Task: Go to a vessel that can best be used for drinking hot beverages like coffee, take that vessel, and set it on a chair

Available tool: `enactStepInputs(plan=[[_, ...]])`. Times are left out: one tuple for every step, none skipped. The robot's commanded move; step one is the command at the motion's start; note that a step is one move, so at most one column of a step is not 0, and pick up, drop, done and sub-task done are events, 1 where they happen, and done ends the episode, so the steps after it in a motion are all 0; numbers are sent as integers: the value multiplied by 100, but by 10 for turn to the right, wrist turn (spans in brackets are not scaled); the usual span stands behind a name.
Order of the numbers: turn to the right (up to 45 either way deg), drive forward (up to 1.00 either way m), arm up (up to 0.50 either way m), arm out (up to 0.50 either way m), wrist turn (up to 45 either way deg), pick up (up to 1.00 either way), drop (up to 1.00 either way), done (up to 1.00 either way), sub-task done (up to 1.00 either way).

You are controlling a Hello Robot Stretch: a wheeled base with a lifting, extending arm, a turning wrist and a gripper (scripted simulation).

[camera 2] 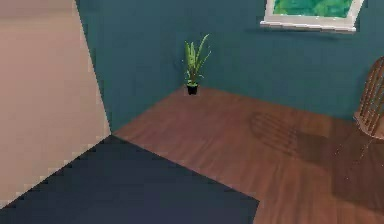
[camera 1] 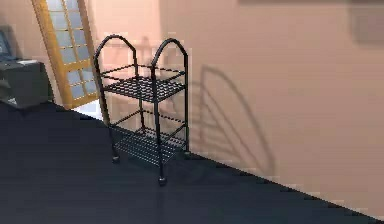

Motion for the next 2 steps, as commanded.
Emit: enactStepInputs(plan=[[-450,0,0,0,0,0,0,0,0],[-450,0,0,0,0,0,0,0,0]])
